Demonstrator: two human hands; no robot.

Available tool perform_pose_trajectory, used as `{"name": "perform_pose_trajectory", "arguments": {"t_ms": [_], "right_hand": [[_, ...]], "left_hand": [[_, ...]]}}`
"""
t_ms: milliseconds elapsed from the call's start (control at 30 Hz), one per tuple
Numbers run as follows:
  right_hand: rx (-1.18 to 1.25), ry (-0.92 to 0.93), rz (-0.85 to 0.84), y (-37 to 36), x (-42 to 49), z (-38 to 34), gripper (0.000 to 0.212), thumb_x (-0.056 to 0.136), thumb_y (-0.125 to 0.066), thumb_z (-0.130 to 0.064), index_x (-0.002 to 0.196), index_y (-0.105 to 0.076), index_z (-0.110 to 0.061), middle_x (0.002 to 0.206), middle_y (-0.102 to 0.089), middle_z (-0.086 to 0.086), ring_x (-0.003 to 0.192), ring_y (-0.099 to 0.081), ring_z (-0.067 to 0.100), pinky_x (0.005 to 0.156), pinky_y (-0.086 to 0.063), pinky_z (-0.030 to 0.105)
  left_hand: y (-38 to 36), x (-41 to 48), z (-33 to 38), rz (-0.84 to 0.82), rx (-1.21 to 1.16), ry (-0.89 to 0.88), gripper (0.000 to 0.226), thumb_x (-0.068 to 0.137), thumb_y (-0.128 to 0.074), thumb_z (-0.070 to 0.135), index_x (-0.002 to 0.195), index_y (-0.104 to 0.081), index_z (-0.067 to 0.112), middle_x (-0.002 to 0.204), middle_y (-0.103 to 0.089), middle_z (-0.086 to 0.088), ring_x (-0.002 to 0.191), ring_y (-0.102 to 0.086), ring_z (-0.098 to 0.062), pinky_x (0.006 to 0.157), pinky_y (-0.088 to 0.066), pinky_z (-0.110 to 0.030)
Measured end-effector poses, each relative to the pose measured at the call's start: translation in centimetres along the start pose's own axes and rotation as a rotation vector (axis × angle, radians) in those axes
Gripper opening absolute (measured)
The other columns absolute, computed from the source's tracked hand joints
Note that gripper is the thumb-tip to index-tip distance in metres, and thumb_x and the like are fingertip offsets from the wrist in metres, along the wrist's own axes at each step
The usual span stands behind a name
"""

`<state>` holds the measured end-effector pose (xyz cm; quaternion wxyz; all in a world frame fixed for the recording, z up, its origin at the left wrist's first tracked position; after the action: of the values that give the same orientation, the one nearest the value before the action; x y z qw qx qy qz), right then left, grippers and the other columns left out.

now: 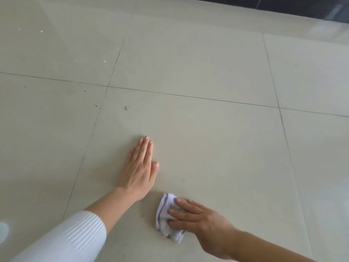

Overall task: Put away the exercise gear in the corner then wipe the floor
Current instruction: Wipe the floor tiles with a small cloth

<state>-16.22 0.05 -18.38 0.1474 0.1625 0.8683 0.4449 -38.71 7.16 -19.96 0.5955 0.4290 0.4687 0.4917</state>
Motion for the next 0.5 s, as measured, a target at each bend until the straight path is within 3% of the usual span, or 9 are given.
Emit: {"name": "perform_pose_trajectory", "arguments": {"t_ms": [100, 167, 233, 300, 367, 500], "right_hand": [[-0.026, 0.073, -0.109, -0.4, -1.9, -1.2, 0.052, 0.084, -0.048, -0.015, 0.133, -0.053, -0.031, 0.149, -0.039, -0.015, 0.147, -0.012, 0.011, 0.117, -0.024, 0.032], [0.077, 0.024, -0.095, 0.4, -1.9, -2.0, 0.05, 0.081, -0.045, -0.019, 0.127, -0.059, -0.031, 0.146, -0.043, -0.016, 0.145, -0.014, 0.004, 0.119, -0.018, 0.029], [0.333, -0.186, -0.009, 1.9, -1.2, -2.5, 0.045, 0.08, -0.042, -0.025, 0.118, -0.066, -0.028, 0.139, -0.05, -0.019, 0.14, -0.026, -0.003, 0.118, -0.017, 0.022], [0.474, -0.42, 0.176, 3.3, -0.8, -1.9, 0.044, 0.078, -0.041, -0.031, 0.112, -0.069, -0.025, 0.125, -0.059, -0.02, 0.126, -0.044, -0.004, 0.108, -0.034, 0.021], [0.335, -0.511, 0.25, 4.2, -0.8, -1.1, 0.037, 0.08, -0.05, -0.032, 0.113, -0.064, -0.024, 0.114, -0.059, -0.018, 0.11, -0.051, 0.001, 0.093, -0.044, 0.023], [0.141, -0.593, 0.099, 2.7, -1.4, -0.7, 0.043, 0.077, -0.058, -0.04, 0.117, -0.052, -0.025, 0.113, -0.047, -0.013, 0.106, -0.043, 0.008, 0.089, -0.037, 0.019]], "left_hand": [[-0.2, -1.6, 0.6, -0.025, 0.012, -0.014, 0.066, 0.093, -0.029, 0.037, 0.142, -0.033, -0.006, 0.153, -0.028, -0.021, 0.141, -0.029, -0.031, 0.111, -0.015, -0.037], [-0.2, -1.9, 0.7, -0.04, 0.015, -0.017, 0.067, 0.092, -0.028, 0.038, 0.142, -0.034, -0.006, 0.152, -0.029, -0.02, 0.141, -0.03, -0.031, 0.112, -0.017, -0.038], [-0.1, -1.9, 0.8, -0.057, 0.013, -0.006, 0.069, 0.092, -0.025, 0.04, 0.143, -0.034, -0.005, 0.152, -0.029, -0.02, 0.141, -0.029, -0.031, 0.113, -0.023, -0.042], [0.1, -1.8, 1.0, -0.068, 0.007, 0.002, 0.071, 0.09, -0.022, 0.041, 0.144, -0.031, -0.005, 0.154, -0.026, -0.02, 0.143, -0.026, -0.03, 0.113, -0.024, -0.044], [0.3, -1.8, 1.1, -0.072, 0.011, 0.004, 0.073, 0.089, -0.018, 0.042, 0.145, -0.028, -0.005, 0.155, -0.023, -0.019, 0.144, -0.022, -0.03, 0.114, -0.021, -0.044], [0.4, -2.5, 1.4, -0.1, 0.027, -0.005, 0.076, 0.088, -0.014, 0.044, 0.146, -0.025, -0.004, 0.156, -0.019, -0.018, 0.146, -0.018, -0.029, 0.115, -0.018, -0.043]]}}
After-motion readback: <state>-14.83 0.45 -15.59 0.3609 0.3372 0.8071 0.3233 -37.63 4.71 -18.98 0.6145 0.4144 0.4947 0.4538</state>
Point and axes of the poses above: each hand's wrist, its own x-axis towards the middle knuckle, its own y-axis out of the back of the hand, z = x × y, the point moved 3 cm from there along x, towards the middle knuckle
